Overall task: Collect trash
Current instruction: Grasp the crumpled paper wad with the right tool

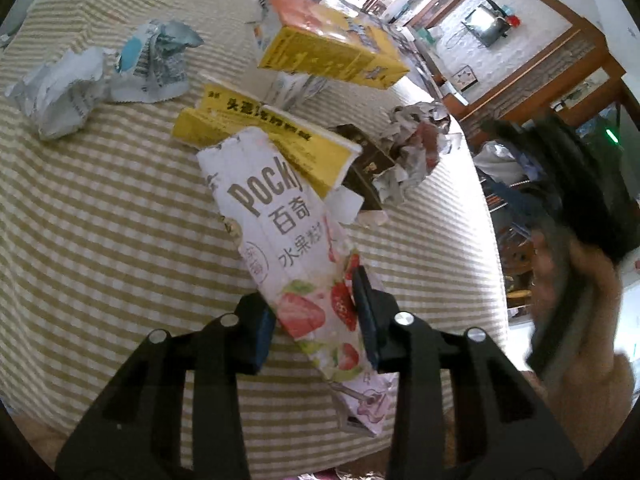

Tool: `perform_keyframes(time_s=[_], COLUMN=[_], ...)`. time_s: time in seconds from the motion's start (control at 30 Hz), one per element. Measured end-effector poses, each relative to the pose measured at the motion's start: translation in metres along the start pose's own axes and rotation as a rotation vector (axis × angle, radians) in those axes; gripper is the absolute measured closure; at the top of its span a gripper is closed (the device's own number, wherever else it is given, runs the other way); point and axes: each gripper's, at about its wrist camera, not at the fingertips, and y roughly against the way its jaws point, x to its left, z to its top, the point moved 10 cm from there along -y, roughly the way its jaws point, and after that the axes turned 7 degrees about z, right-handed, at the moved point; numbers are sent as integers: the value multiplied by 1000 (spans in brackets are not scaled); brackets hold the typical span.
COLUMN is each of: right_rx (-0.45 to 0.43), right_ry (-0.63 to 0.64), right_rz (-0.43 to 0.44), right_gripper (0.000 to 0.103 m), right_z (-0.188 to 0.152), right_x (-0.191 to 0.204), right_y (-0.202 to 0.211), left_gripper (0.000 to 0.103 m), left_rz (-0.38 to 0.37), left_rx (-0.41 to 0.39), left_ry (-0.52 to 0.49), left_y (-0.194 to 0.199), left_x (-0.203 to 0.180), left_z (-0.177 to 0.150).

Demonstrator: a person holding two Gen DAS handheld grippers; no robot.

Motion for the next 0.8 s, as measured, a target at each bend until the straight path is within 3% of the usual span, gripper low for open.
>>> perform_keyframes(time_s=[0.13, 0.27, 0.37, 0.4, 0.5, 0.8], right_rx=[20, 90, 119, 121, 102, -31], right_ry=[-49, -127, -179, -181, -133, -5], right_rz=[-57, -54, -6, 10, 22, 106], right_gripper=[13, 13, 34, 47, 64, 67], right_z=[23, 21, 15, 13, 13, 18], right_x=[-6, -14, -18, -19, -17, -5], right_y=[-35, -62, -69, -68, -54, 23], left_gripper=[68, 68, 68, 68, 68, 68], left_rz=[-8, -12, -16, -16, -14, -3], left_rx=[-7, -10, -10, -9, -5, 5], left_ry=[-2, -2, 3, 2, 2, 0], left_y=[-2, -2, -2, -2, -2, -8], left_x=[-10, -10, -9, -8, -6, -7], left_z=[3, 5, 6, 6, 4, 4])
